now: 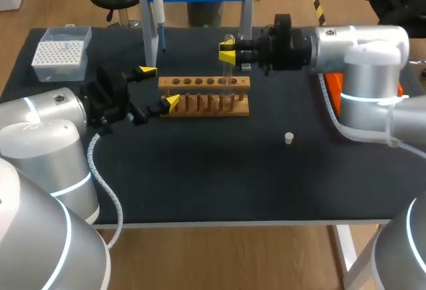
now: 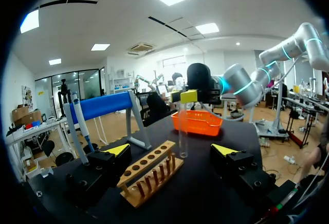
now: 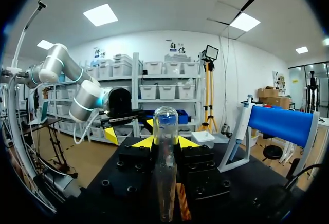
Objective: Invert the test tube, pick up the pipette, mount the tip to pipette, aspirate from beaker and dispense into the tube, eject the tip, return the pipette, and cap with the stopper.
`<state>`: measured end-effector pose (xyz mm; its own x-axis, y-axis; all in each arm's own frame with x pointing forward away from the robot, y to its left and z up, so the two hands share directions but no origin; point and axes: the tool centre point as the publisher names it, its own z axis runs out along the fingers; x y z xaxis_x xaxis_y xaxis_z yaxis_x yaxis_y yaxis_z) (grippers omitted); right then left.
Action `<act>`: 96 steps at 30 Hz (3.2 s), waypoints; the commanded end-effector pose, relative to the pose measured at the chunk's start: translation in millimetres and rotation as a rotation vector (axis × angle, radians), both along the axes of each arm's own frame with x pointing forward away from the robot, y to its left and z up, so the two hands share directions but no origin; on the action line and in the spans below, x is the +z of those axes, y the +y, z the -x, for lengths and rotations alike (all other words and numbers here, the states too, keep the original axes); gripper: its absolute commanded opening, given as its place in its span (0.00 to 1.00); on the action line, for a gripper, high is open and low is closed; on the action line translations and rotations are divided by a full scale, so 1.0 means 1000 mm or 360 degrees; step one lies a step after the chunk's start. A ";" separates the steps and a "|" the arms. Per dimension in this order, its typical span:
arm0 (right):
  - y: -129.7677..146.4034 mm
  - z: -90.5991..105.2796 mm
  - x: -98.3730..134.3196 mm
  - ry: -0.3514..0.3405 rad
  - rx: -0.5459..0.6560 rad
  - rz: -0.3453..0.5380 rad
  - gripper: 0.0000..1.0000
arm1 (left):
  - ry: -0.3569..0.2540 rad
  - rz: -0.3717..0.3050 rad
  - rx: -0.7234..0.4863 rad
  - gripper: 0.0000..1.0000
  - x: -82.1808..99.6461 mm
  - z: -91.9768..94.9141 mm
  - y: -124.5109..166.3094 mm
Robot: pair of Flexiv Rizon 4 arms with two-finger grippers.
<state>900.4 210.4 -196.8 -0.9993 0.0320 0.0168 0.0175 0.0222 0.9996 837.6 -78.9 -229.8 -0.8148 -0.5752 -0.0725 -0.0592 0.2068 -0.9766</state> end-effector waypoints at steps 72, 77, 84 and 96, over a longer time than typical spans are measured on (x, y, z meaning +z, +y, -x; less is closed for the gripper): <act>-0.017 -0.010 -0.005 0.2552 0.0126 0.0066 0.00 | -0.0005 0.0003 0.0005 1.00 -0.001 0.001 0.000; -0.018 -0.008 -0.002 0.2536 0.0179 0.0027 0.00 | -0.0005 0.0003 0.0005 1.00 -0.001 0.001 0.000; -0.018 -0.008 -0.003 0.2530 0.0177 0.0025 0.00 | -0.0005 0.0003 0.0005 1.00 -0.001 0.001 0.000; -0.018 -0.008 -0.004 0.2534 0.0133 0.0033 0.00 | -0.0005 0.0003 0.0005 1.00 -0.001 0.001 0.000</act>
